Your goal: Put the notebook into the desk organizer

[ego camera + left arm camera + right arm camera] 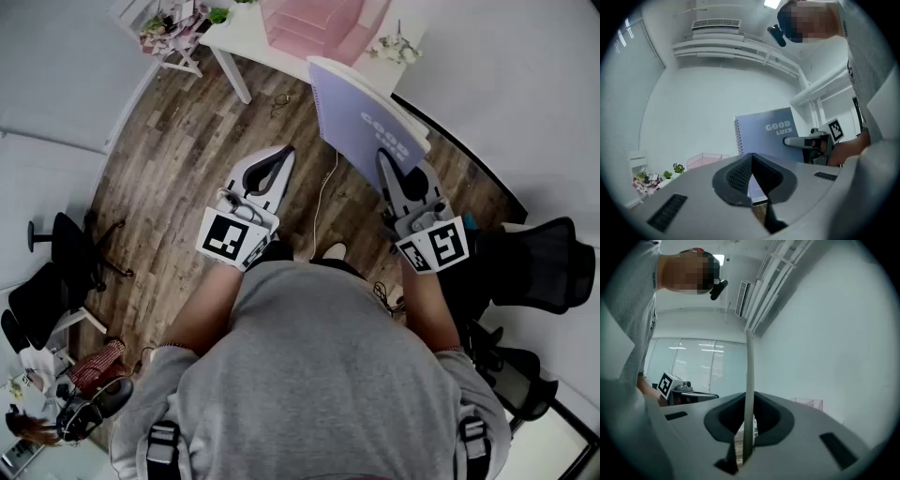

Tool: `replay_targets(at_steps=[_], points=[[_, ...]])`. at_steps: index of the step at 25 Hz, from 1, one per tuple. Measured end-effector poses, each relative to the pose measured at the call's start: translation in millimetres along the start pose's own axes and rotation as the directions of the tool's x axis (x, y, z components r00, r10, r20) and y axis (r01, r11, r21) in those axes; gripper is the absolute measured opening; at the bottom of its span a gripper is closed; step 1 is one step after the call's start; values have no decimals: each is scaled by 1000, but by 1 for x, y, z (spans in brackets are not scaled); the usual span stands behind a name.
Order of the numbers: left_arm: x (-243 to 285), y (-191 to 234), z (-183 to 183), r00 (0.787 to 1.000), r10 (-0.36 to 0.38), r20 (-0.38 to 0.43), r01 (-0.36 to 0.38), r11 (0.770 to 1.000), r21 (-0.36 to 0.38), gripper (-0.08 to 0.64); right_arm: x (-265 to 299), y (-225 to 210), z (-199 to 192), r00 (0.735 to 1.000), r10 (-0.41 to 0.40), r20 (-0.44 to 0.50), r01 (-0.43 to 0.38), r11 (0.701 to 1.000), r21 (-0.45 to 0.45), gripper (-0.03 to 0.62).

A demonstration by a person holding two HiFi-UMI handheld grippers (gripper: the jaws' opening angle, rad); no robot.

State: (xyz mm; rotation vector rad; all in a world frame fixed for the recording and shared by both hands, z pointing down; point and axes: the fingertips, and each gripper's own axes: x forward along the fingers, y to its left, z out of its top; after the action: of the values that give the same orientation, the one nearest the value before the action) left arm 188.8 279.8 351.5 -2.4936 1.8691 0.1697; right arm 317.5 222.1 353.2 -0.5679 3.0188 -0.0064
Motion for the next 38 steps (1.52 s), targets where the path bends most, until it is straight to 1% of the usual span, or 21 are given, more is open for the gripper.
replay_targets(at_steps=[7, 18, 24, 30, 36, 38], points=[[-1, -7, 8, 1000, 6, 12, -6, 1000, -2, 20, -8, 6, 10, 1000, 17, 15, -17, 1000, -10, 37], [-3, 11, 10, 1000, 22, 12, -22, 1000, 10, 20, 10, 14, 10, 998, 45, 32, -45, 999, 4, 38], [-8, 31, 7, 999, 31, 8, -31, 999, 7, 20, 27, 16, 4, 998, 32, 45, -33, 999, 43, 38], [-16, 58, 8, 1000, 28, 4, -28, 999, 16, 20, 53, 25, -2, 999, 22, 43, -25, 998, 51, 38], [-28, 91, 10, 1000, -8, 16, 7, 1000, 27, 20, 87, 41, -5, 999, 1, 40, -2, 999, 38, 37], [-33, 104, 13, 999, -20, 32, 19, 999, 32, 20, 98, 49, -6, 999, -8, 40, 7, 999, 32, 37]])
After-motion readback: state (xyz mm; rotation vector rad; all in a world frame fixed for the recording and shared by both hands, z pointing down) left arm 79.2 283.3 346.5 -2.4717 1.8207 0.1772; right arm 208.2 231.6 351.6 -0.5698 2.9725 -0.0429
